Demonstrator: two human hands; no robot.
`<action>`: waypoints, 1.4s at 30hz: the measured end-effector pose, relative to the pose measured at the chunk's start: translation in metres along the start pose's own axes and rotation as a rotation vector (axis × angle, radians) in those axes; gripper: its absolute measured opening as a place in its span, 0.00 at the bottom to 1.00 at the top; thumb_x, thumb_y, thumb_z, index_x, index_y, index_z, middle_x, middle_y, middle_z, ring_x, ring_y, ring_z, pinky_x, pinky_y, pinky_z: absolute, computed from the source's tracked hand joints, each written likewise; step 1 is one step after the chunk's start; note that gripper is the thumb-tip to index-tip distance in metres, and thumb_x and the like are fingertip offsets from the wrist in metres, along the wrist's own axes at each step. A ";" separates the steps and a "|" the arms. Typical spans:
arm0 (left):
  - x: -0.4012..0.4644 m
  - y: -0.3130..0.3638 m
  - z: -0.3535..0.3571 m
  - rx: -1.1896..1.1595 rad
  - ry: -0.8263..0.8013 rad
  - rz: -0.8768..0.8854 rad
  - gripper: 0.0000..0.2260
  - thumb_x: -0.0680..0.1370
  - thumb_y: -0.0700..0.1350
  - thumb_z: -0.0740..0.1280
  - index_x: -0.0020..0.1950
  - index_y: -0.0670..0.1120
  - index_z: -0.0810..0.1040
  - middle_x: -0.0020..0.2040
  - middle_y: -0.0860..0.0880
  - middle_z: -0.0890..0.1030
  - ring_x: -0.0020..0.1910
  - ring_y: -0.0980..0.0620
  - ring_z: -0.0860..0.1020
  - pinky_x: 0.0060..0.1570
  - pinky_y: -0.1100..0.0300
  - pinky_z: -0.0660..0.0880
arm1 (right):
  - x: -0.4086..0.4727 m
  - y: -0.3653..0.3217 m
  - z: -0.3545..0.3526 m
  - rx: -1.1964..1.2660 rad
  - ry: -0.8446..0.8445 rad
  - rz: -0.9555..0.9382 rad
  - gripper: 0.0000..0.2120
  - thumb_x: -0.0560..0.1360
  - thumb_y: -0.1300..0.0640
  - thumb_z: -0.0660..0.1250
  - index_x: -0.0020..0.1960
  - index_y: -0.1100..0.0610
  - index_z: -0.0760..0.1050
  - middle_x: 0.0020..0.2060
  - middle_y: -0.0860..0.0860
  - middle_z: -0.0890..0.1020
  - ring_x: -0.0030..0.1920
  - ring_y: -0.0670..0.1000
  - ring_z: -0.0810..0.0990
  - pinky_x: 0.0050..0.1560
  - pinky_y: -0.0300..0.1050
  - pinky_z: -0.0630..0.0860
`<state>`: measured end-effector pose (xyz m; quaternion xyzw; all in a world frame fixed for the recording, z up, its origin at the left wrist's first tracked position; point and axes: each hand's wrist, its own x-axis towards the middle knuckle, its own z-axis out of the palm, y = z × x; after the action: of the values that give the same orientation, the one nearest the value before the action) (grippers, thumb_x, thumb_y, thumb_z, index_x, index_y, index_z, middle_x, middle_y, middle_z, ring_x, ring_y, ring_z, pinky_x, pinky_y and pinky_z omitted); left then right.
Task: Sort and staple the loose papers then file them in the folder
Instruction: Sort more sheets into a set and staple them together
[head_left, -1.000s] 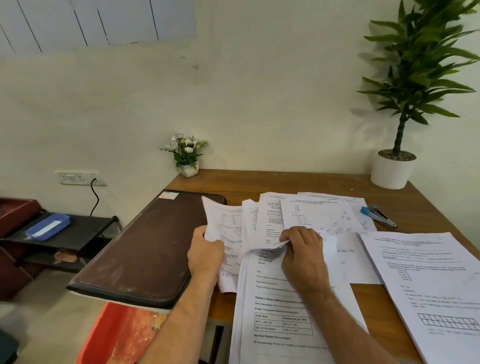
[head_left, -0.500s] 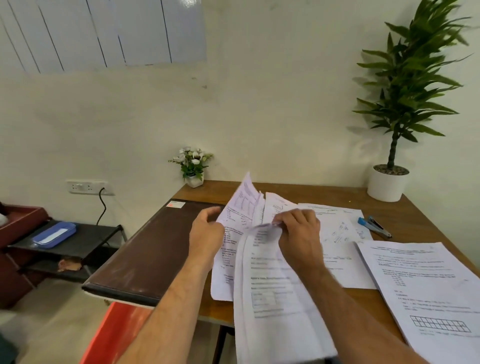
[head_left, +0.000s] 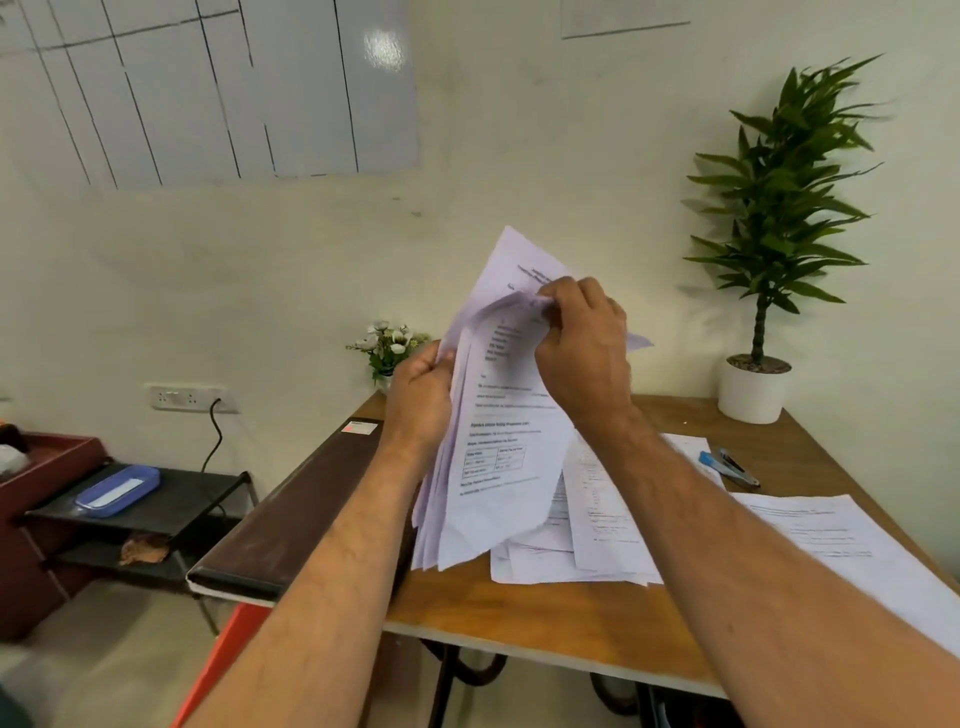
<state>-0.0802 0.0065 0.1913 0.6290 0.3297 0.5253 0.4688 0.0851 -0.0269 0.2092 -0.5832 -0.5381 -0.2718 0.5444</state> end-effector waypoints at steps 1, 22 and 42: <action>-0.003 0.004 0.002 -0.060 -0.010 -0.012 0.11 0.83 0.41 0.63 0.48 0.45 0.85 0.46 0.38 0.85 0.42 0.46 0.80 0.47 0.50 0.77 | 0.005 -0.003 -0.004 -0.020 0.013 -0.001 0.12 0.72 0.68 0.60 0.51 0.59 0.77 0.45 0.54 0.78 0.45 0.58 0.75 0.54 0.50 0.67; -0.064 -0.134 0.025 -0.103 -0.172 -0.473 0.17 0.78 0.38 0.71 0.63 0.52 0.76 0.53 0.44 0.86 0.50 0.43 0.86 0.51 0.45 0.82 | -0.091 0.058 -0.002 -0.280 -0.716 0.358 0.18 0.76 0.62 0.63 0.64 0.50 0.73 0.56 0.49 0.80 0.58 0.54 0.78 0.62 0.54 0.61; -0.063 -0.177 0.030 0.002 -0.209 -0.443 0.17 0.78 0.34 0.71 0.62 0.50 0.76 0.56 0.50 0.86 0.53 0.49 0.86 0.52 0.45 0.83 | -0.153 0.101 -0.001 -0.076 -0.518 0.616 0.30 0.78 0.55 0.70 0.76 0.46 0.62 0.78 0.46 0.56 0.79 0.53 0.48 0.76 0.58 0.56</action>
<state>-0.0523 0.0031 0.0035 0.5927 0.4097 0.3417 0.6034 0.1368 -0.0616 0.0367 -0.7861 -0.4472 0.0404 0.4248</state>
